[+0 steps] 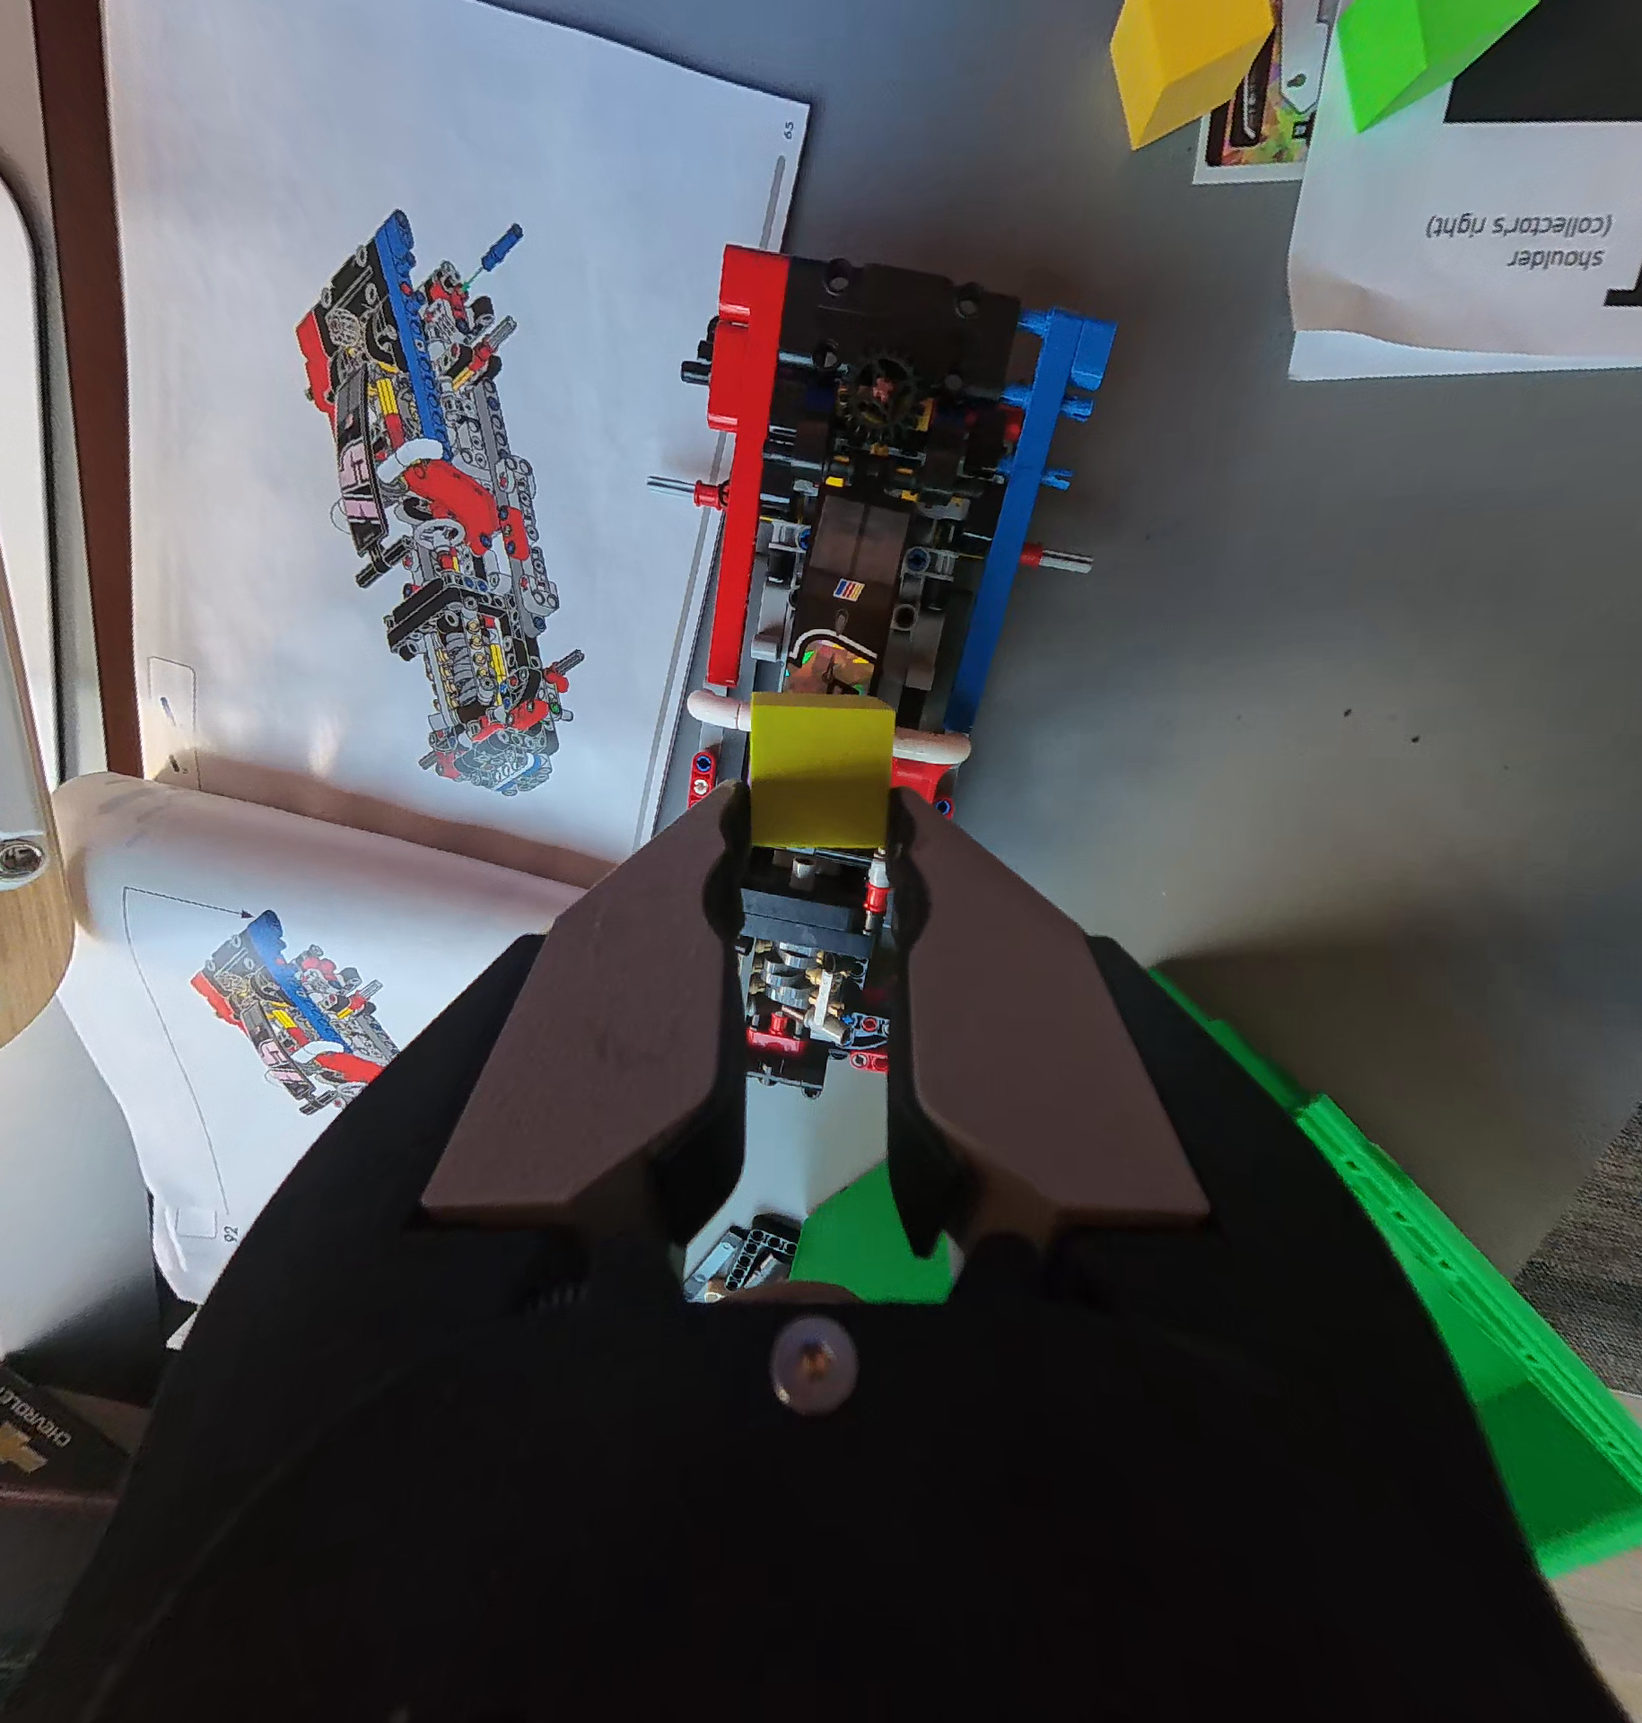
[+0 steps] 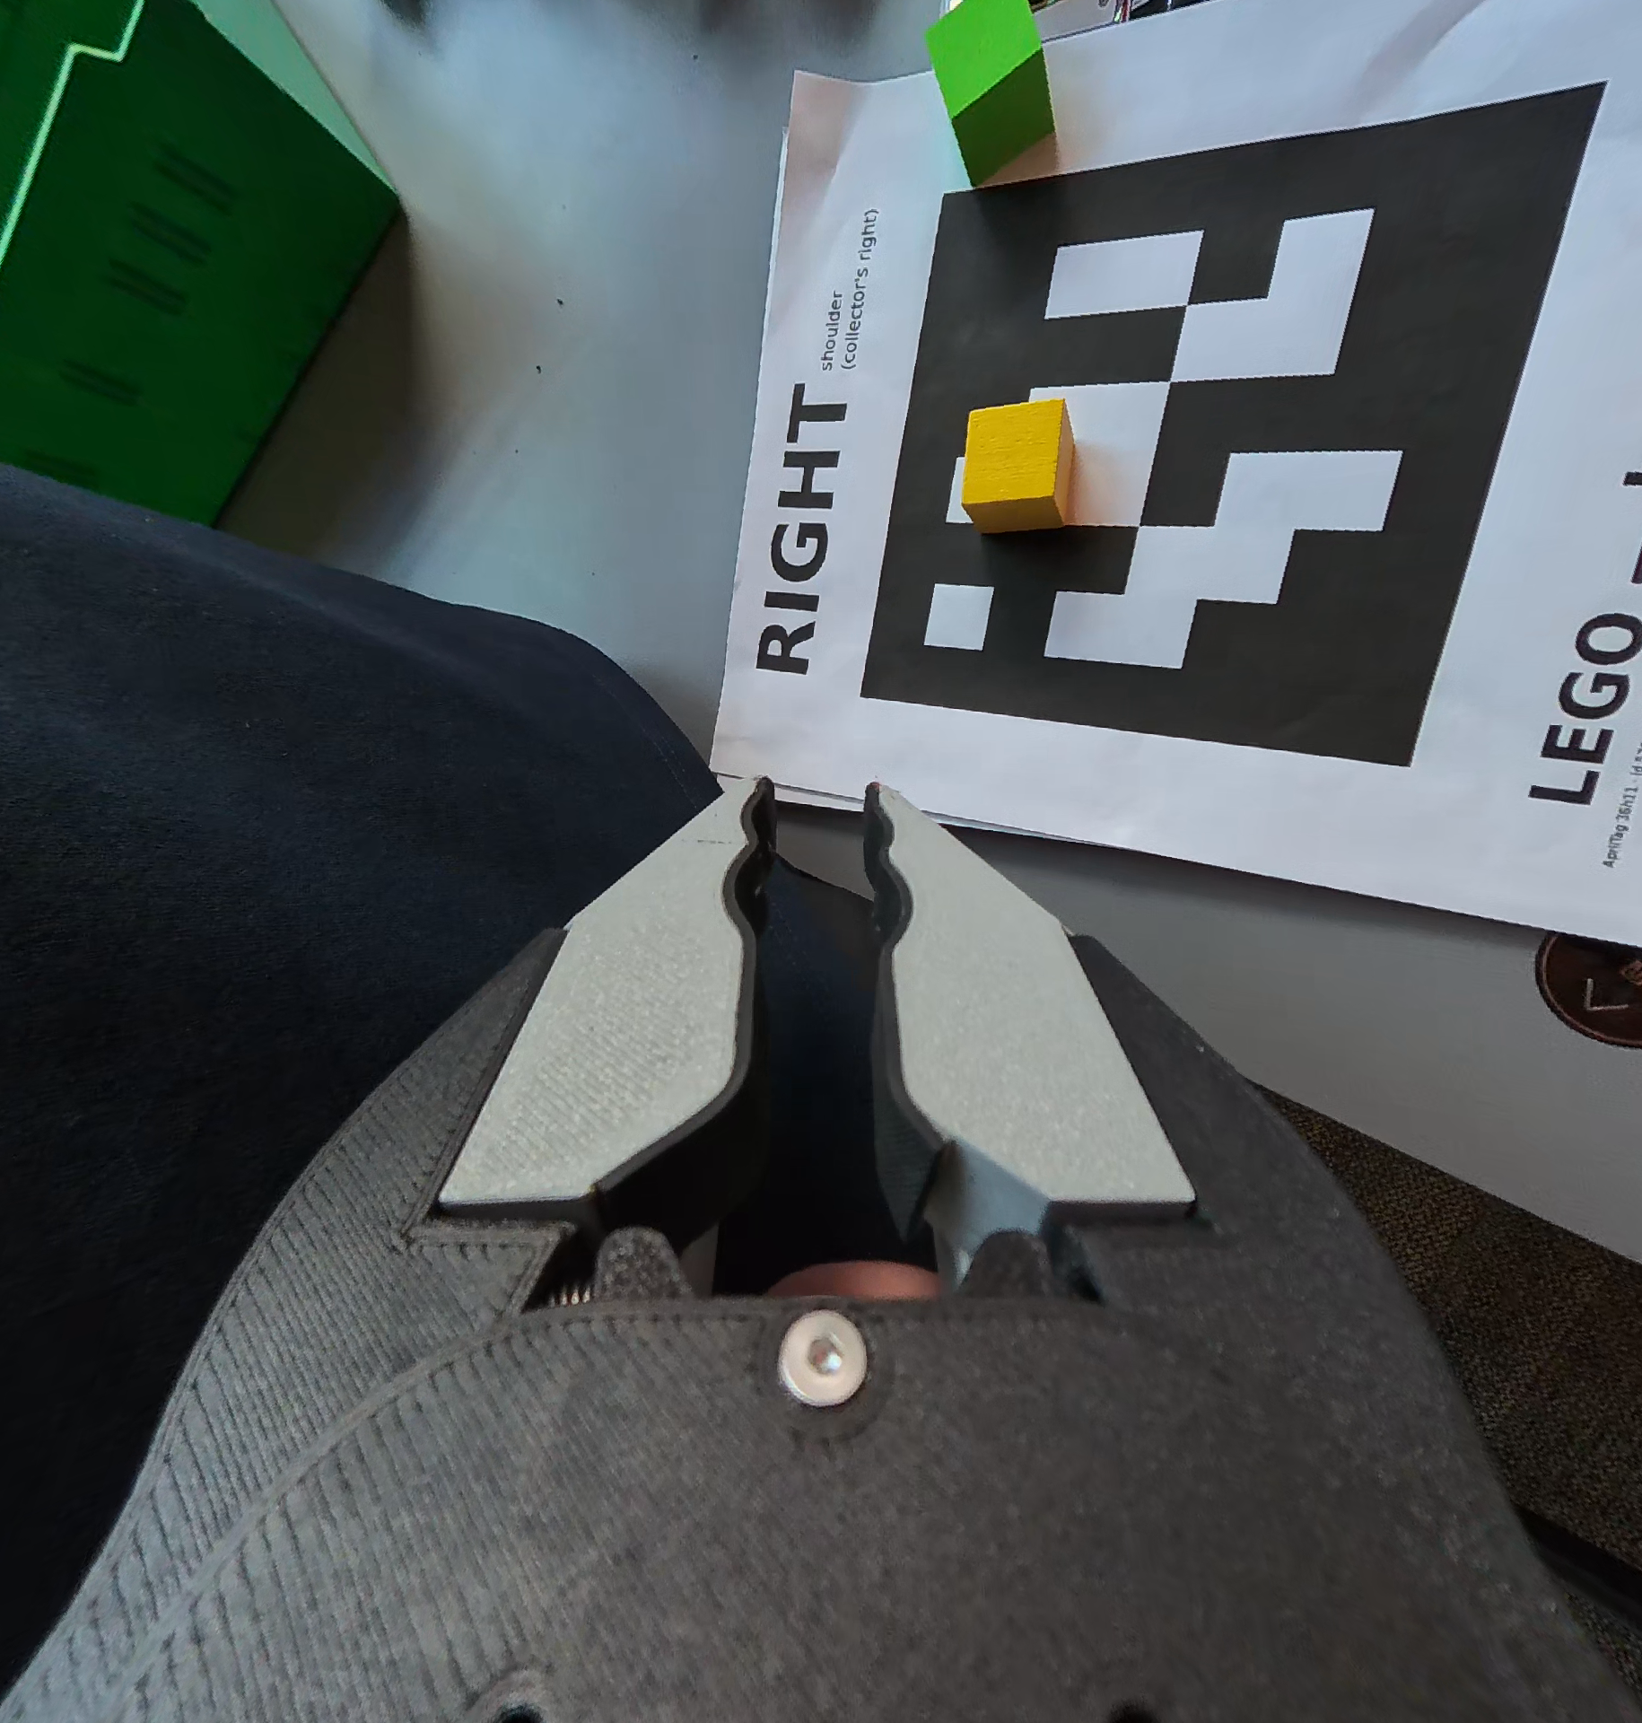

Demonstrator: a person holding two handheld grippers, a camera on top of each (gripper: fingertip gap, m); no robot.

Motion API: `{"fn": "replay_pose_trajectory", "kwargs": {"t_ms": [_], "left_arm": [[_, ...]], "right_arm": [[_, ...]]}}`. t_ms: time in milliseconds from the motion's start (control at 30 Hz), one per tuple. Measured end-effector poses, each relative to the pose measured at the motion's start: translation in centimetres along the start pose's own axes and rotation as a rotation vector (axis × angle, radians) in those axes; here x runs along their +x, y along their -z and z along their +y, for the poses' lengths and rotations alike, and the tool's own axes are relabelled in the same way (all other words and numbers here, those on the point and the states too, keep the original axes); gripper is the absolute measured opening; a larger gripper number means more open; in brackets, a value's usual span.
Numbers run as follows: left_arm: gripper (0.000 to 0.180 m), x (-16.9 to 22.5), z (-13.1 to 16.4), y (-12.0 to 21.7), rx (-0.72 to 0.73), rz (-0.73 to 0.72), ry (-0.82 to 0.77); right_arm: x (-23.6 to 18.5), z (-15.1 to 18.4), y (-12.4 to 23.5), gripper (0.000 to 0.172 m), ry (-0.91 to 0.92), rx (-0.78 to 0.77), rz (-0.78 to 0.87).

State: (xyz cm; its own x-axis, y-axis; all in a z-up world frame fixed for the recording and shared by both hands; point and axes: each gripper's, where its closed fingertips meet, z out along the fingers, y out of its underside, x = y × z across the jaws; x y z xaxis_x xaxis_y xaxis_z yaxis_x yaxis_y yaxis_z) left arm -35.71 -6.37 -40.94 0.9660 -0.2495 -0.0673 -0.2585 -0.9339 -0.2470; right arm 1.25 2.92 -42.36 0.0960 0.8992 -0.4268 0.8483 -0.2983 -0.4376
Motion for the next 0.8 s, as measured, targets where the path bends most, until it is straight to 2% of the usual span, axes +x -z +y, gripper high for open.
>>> {"fn": "replay_pose_trajectory", "kwargs": {"t_ms": [800], "left_arm": [[0.026,-0.52,0.31,0.14,-0.007,0.019,-0.041]], "right_arm": [[0.1,-0.15,-0.11,0.017,-0.007,0.004,0.004]]}}
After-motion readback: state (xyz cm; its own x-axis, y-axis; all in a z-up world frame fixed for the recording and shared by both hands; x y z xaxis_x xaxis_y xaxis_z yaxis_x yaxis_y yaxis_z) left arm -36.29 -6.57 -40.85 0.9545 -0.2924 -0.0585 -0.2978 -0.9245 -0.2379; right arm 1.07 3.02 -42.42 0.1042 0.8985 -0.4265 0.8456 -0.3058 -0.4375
